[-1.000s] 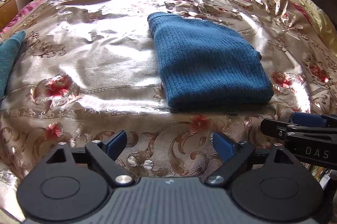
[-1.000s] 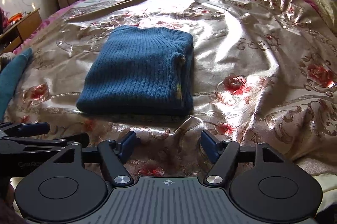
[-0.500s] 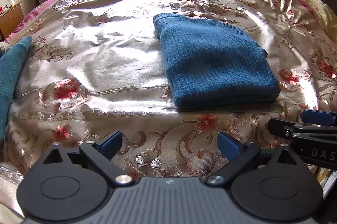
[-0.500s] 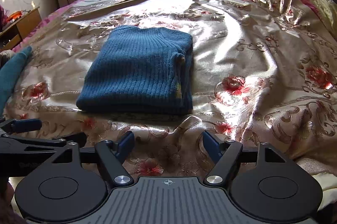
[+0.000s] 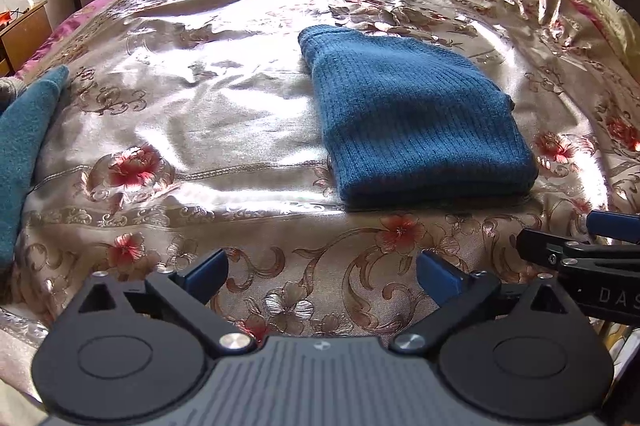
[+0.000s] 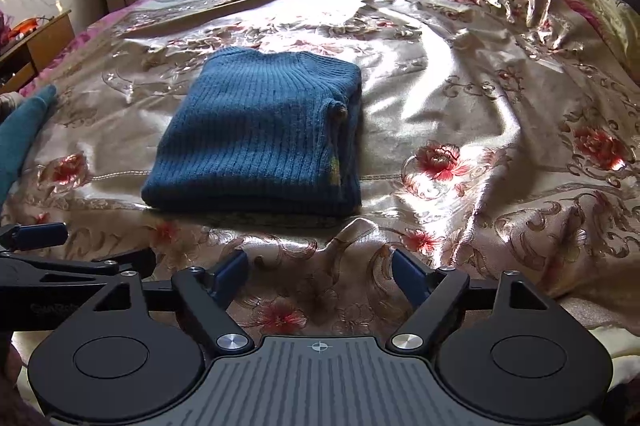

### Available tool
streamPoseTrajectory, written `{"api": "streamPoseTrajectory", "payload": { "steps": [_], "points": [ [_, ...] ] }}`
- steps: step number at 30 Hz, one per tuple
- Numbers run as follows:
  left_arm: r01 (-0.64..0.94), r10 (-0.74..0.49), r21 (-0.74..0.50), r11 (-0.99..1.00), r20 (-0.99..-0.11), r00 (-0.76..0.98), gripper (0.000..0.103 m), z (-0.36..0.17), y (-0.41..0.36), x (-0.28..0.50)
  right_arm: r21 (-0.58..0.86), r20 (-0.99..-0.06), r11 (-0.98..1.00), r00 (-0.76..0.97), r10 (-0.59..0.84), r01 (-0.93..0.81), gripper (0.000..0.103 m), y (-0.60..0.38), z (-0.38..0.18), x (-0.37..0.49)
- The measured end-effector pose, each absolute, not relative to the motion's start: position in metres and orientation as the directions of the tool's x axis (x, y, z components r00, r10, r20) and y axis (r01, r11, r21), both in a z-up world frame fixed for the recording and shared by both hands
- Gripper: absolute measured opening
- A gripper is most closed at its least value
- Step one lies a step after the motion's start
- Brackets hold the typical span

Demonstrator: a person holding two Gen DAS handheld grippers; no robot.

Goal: Fold small clothes

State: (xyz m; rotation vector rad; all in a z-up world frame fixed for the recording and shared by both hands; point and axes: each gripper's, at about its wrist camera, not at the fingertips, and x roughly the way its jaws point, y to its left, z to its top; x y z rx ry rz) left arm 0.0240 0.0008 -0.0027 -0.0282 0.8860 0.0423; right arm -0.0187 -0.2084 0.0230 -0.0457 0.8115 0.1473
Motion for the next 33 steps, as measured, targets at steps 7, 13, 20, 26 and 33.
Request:
{"api": "streamPoseTrajectory", "payload": {
  "steps": [7, 13, 20, 26, 33],
  "points": [
    [-0.06, 0.022, -0.021, 0.998, -0.779, 0.627, 0.103, -0.0029, 0.0039, 0.0245, 0.011, -0.727, 0.989, 0.678, 0.108, -0.147, 0.083, -0.2077, 0.0225, -0.0186],
    [-0.053, 0.024, -0.011, 0.999, -0.784, 0.62, 0.103, -0.0028, 0.0013, 0.024, 0.01, -0.728, 0.99, 0.677, 0.105, -0.143, 0.084, -0.2083, 0.0221, -0.0185],
    [-0.053, 0.033, 0.001, 0.999, -0.799, 0.601, 0.103, -0.0042, 0.0005, 0.0258, 0.004, -0.733, 0.99, 0.673, 0.101, -0.144, 0.086, -0.2084, 0.0216, -0.0183],
    [-0.055, 0.03, -0.004, 0.998, -0.798, 0.602, 0.103, -0.003, 0.0006, 0.0255, -0.001, -0.736, 0.99, 0.67, 0.096, -0.143, 0.086, -0.2076, 0.021, -0.0182],
    [-0.06, 0.024, -0.015, 0.998, -0.804, 0.594, 0.103, -0.0031, 0.0023, 0.0256, -0.004, -0.738, 0.99, 0.669, 0.093, -0.143, 0.087, -0.207, 0.0213, -0.0187]
  ]
}}
